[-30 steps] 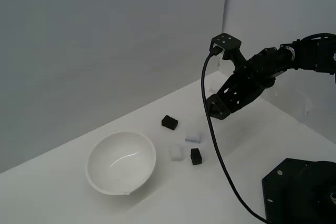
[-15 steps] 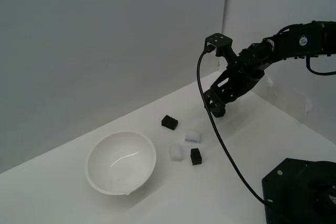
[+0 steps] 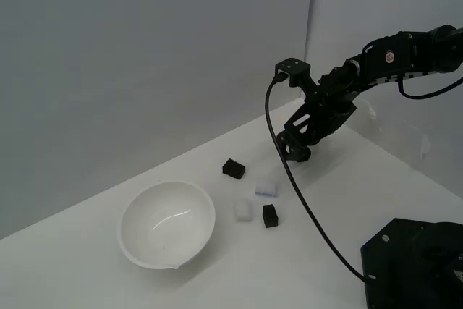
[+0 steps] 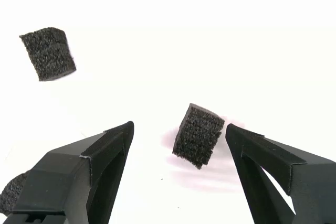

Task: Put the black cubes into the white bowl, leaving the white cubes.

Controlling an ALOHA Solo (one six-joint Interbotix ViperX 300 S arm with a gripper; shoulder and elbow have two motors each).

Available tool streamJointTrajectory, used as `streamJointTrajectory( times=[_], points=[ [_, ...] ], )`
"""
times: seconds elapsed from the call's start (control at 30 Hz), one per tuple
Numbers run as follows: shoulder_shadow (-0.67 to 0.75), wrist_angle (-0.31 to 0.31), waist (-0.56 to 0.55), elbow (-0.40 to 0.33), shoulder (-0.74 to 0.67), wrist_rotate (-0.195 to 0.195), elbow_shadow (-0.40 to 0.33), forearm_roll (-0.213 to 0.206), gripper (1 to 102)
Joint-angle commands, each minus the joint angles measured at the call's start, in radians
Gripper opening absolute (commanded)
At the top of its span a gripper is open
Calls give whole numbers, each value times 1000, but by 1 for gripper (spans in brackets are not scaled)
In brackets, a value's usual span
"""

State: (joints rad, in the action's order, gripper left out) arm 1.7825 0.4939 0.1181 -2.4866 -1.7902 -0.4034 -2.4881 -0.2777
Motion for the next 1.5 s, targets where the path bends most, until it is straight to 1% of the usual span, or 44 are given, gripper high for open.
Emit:
streamJointTrajectory(
  times=[0.0, 0.2, 0.6, 0.8, 1.07, 1.2, 1.23, 1.27, 1.3, 1.33, 1.43, 1.47],
  points=[
    [11, 5, 18, 15, -3, -11, 20, -6, 100],
    [-26, 2, 29, 18, 35, -12, 23, -6, 100],
    [-48, 2, 67, 37, 55, -15, 41, -5, 100],
    [-84, 2, 72, 44, 89, -15, 49, -5, 100],
    [-98, 3, 72, 46, 104, -15, 51, -5, 100],
    [-106, 5, 72, 44, 112, -15, 49, -5, 97],
    [-106, 6, 72, 46, 112, -15, 49, -5, 94],
    [-106, 9, 72, 46, 112, -15, 49, -5, 89],
    [-106, 14, 72, 46, 112, -15, 49, -5, 81],
    [-106, 18, 72, 46, 112, -15, 49, -5, 71],
    [-106, 46, 72, 46, 112, -15, 49, -5, 32],
    [-106, 51, 72, 46, 112, -15, 49, -5, 22]
  ],
)
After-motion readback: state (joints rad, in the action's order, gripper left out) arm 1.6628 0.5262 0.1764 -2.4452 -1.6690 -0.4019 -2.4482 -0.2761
